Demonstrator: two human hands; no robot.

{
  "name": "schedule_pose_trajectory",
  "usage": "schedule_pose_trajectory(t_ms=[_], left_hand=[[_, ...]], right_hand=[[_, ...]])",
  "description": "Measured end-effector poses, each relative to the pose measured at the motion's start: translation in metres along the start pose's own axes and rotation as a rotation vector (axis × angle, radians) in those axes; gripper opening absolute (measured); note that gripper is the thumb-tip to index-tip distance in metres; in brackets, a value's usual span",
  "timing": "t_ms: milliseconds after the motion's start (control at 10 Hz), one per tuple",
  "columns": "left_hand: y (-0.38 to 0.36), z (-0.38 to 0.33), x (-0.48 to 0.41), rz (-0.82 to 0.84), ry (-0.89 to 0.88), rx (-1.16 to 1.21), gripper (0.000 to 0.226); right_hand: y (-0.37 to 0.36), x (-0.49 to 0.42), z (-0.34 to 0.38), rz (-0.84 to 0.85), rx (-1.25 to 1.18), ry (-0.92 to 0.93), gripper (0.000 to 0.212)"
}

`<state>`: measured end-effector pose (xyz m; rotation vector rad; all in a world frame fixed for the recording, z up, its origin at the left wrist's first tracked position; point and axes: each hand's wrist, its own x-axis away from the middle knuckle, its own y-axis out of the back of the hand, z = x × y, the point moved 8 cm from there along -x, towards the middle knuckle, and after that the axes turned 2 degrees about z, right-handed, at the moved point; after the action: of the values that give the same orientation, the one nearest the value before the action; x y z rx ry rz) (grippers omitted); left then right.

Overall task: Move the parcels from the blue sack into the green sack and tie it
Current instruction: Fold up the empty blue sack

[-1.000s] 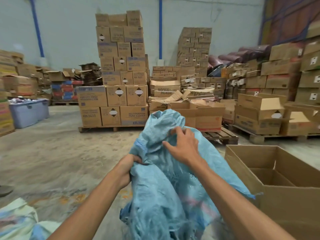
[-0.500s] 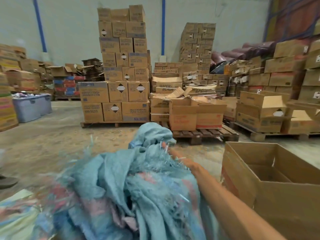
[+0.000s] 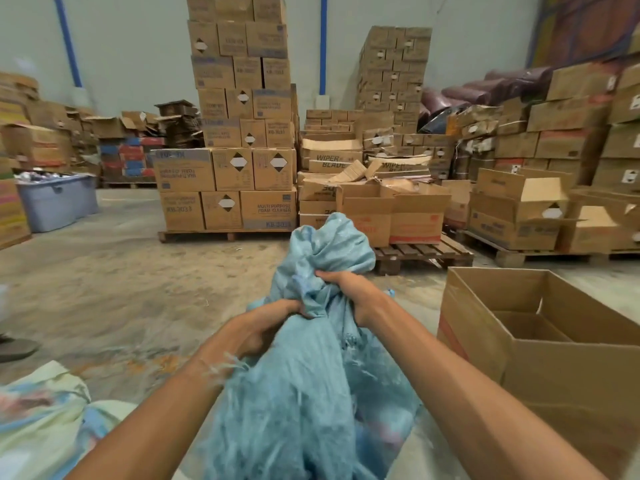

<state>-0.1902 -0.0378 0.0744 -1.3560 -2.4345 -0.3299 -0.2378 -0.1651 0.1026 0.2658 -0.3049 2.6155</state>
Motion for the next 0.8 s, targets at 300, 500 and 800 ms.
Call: schedule_pose_trajectory(t_ms=[300,500,800], left_hand=[[0.052,0.000,-0.015,-0.317,-0.012,-0.478,0.131],[0.047,0.045,-0.008,-0.323,0.076,0.270,0.114],[0.058,0.039,-0.102,-0.458,-0.105,0.730,0.060]], right_hand=[[0.100,-0.052,0.003,-0.413,-0.588,0.154,0.039],[0.094,-0.017,0.002,-0.333,-0.775,0.099,0.039],[0.106,-0.024,0.008,-0.693,0.296,0.142,0.030]])
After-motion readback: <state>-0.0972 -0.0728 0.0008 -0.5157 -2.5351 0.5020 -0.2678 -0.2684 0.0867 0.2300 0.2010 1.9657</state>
